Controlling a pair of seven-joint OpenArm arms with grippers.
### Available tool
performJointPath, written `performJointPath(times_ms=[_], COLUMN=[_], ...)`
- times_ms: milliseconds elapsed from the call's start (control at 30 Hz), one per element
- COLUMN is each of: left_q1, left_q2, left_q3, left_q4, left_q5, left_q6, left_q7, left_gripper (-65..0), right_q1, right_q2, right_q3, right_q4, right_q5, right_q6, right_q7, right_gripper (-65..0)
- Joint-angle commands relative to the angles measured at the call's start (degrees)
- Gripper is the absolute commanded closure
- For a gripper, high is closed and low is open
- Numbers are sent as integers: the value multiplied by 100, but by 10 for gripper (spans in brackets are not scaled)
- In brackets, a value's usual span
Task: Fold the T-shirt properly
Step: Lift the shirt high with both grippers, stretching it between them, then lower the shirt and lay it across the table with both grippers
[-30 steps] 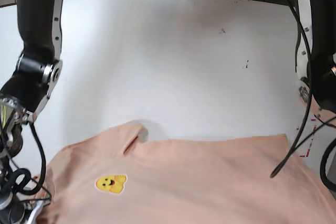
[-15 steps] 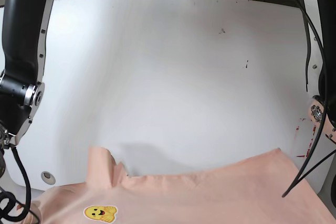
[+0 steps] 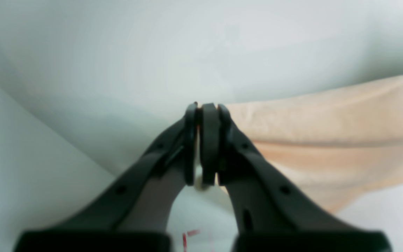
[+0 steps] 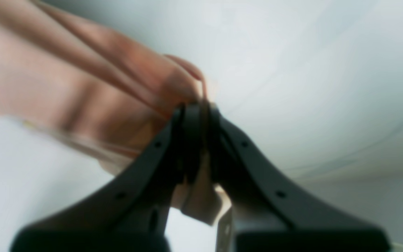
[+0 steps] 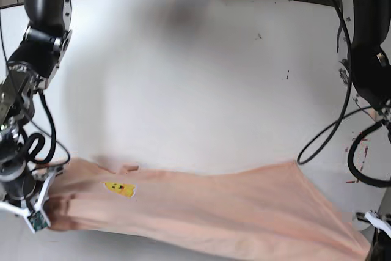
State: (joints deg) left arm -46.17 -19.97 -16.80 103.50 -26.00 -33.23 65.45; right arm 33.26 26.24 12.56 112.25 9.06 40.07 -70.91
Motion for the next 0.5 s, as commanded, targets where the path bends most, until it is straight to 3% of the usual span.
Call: performJointPath(times_ms=[0, 267, 467], left_q1=[455, 2450, 3971], left_q2=[-56, -21, -21], left_q3=[-171, -786, -1454], left_q4=[327, 749, 801], left_q5=[-191, -394, -473], left_q6=[-48, -496, -677], left_q7=[-158, -158, -193], left_gripper=[0, 0, 0], right_q1=[-543, -2266, -3479], right_q2=[-202, -967, -1556], right_q3=[208, 867, 1034], right_q4=[323, 454, 454], right_q5=[-58, -58, -66], right_q6=[-7, -7, -7], right_q7=[89, 265, 740], right_gripper=[0, 0, 0])
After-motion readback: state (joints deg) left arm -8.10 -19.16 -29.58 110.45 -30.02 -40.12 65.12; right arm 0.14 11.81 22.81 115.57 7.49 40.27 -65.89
